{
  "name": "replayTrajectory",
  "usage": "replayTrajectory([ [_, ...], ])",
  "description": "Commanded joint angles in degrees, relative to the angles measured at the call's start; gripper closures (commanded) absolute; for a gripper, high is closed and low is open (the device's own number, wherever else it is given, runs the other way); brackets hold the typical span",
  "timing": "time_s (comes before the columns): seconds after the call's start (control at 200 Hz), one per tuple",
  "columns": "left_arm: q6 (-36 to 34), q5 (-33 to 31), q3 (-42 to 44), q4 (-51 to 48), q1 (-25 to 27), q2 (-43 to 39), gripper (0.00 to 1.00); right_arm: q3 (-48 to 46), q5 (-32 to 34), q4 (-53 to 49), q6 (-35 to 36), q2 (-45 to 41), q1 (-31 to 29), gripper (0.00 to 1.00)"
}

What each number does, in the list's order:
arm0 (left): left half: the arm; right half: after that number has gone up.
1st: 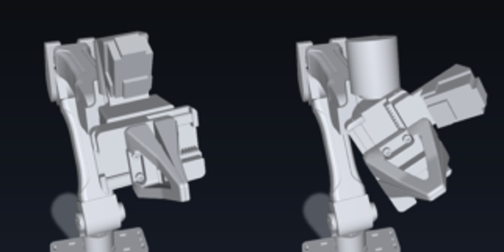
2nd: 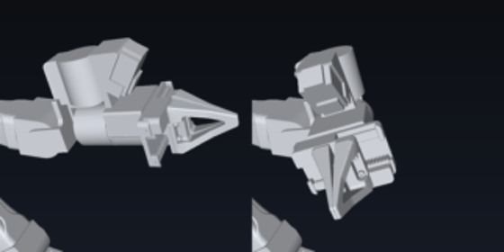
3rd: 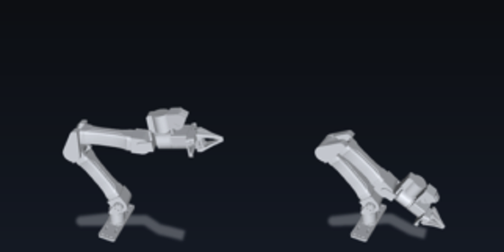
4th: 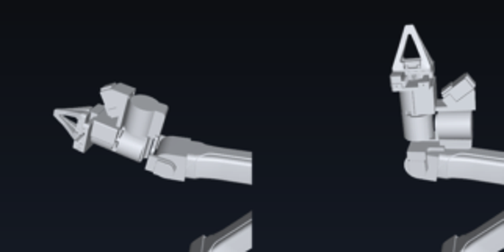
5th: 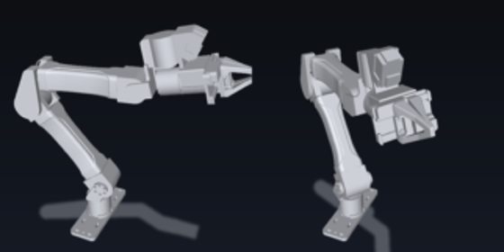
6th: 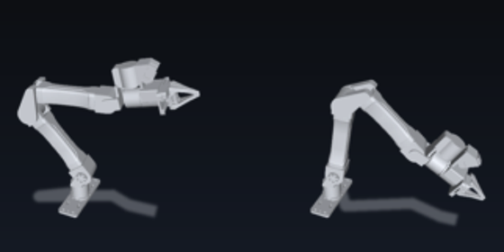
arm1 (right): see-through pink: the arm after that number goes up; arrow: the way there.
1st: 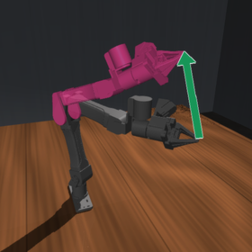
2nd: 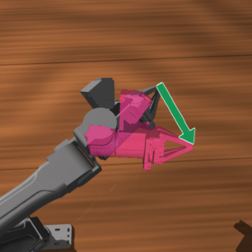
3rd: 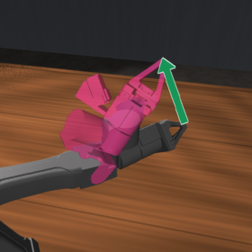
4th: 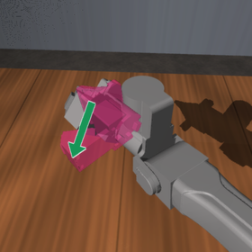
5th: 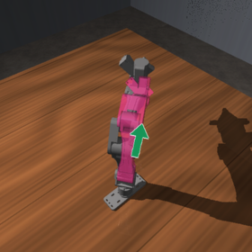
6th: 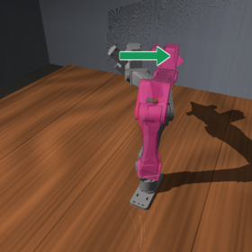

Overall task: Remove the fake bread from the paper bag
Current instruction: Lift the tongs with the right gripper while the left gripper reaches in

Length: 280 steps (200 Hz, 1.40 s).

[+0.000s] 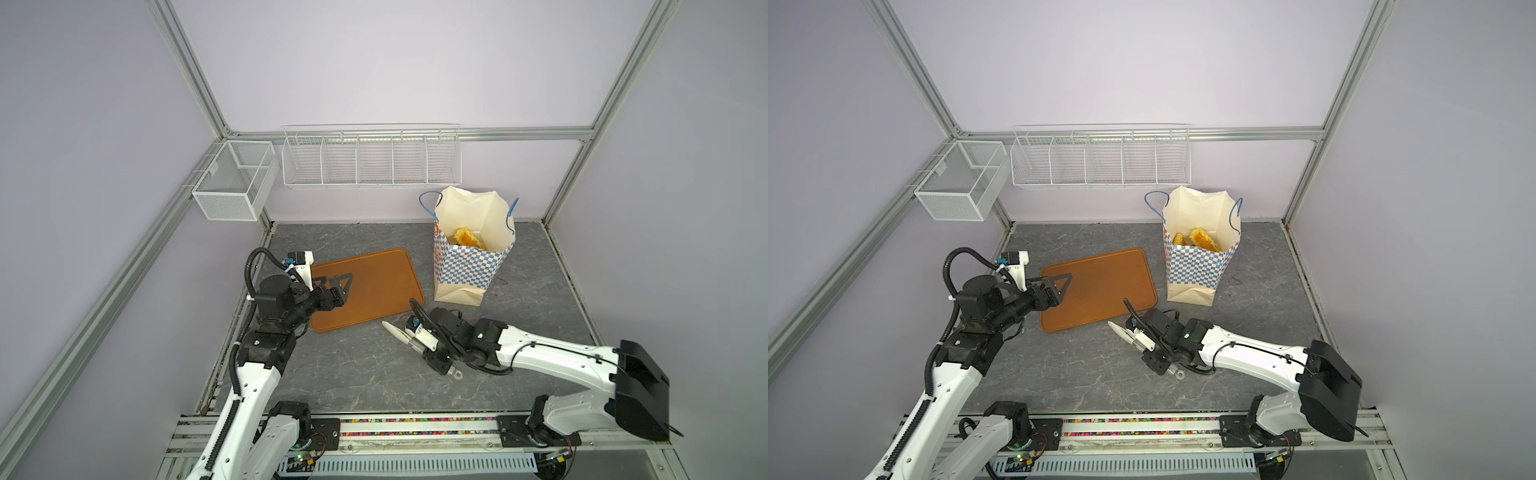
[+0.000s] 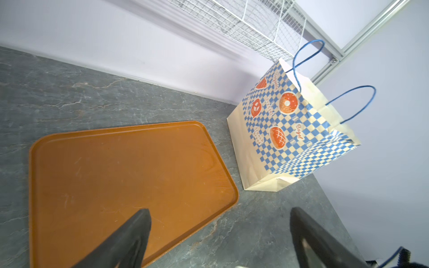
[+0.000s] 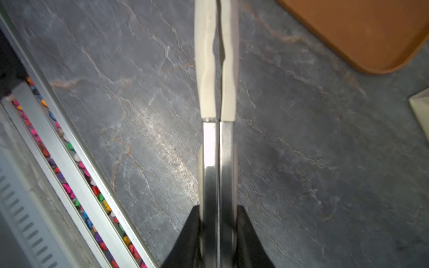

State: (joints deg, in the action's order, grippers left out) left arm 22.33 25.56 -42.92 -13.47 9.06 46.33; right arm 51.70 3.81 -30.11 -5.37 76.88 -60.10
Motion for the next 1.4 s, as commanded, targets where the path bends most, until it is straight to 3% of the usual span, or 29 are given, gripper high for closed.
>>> replayTrajectory([
  [0.0,2.3,7.2,-1.6,2.4,0.2,-0.6,0.08,-0.9,3.3,5.9,-3.1,-4.9,0.0,0.83],
  [0.1,3.9,14.6,-0.2,8.3,0.3,-0.6,0.11,-0.3,2.6,9.4,-4.1,-8.2,1.6,0.83],
  [0.18,5.4,19.9,1.2,12.8,1.6,0.6,0.12,0.0,-2.5,14.2,-6.0,-10.3,5.0,0.83],
  [0.345,8.8,22.6,3.6,22.8,6.7,1.6,0.11,2.8,-13.3,22.0,-7.3,-11.7,10.2,0.82],
  [0.5,22.4,27.4,7.0,46.3,8.1,4.7,0.11,2.3,-21.3,29.9,-9.6,-12.4,12.6,0.82],
  [0.66,25.8,28.9,6.4,52.0,9.0,9.3,0.11,1.2,-27.8,41.7,-14.2,-11.2,14.0,0.82],
  [0.935,27.8,29.3,5.6,60.3,15.3,15.2,0.12,3.2,-34.2,49.8,-17.2,-7.7,14.0,0.81],
  [1.109,37.5,27.7,6.8,78.5,16.1,19.6,0.24,2.9,-35.5,52.0,-17.7,-6.6,14.0,0.81],
  [1.234,38.1,29.0,6.0,78.8,16.3,21.4,0.36,3.3,-36.1,52.2,-17.7,-6.4,14.0,0.81],
  [1.394,37.9,29.7,5.9,78.4,16.6,22.5,0.37,4.2,-36.6,52.1,-17.0,-6.1,14.2,0.80],
])
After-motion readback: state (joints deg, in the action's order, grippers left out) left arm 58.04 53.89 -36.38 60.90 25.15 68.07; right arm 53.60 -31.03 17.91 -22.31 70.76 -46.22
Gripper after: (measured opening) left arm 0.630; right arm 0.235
